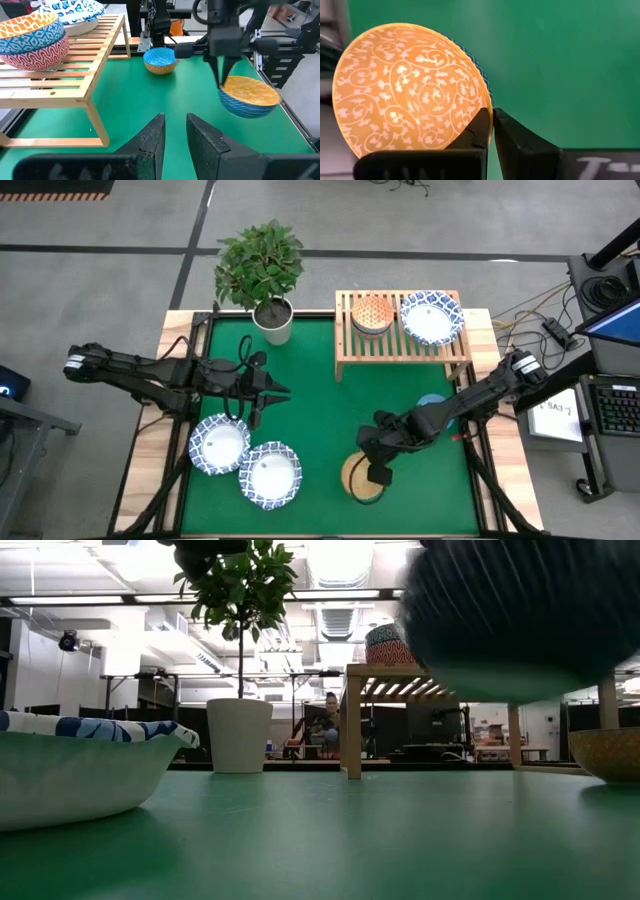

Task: Place and stack bowls onto a shelf
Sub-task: Stack the yellow patterned bowl on top of the yellow patterned bowl on the shelf

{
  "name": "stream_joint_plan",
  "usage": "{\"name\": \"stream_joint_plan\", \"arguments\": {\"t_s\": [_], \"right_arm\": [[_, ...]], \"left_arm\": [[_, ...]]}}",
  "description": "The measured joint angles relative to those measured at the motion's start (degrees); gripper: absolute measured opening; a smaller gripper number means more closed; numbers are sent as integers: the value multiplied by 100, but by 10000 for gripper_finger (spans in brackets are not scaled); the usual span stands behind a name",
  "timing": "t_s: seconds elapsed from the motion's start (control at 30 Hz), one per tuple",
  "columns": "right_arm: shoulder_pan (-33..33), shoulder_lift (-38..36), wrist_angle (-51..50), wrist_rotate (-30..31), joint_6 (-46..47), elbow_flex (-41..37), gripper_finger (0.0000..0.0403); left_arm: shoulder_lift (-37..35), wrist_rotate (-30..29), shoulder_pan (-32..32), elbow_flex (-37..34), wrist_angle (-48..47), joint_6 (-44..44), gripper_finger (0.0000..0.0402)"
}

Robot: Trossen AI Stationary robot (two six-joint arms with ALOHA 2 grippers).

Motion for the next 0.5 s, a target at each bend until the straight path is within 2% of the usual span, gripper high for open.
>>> {"name": "stream_joint_plan", "arguments": {"t_s": [0.07,0.2,0.37,0.5], "right_arm": [[0,-82,388,26,-162,41,9],[-19,-127,734,450,-538,312,9],[-318,-129,439,1142,-829,1047,9],[-763,-131,-284,1753,-952,1932,9]], "left_arm": [[0,0,0,0,6,28,61],[0,-6,0,0,58,79,61],[0,-13,0,7,66,234,61],[-41,-17,-2,17,71,350,61]]}}
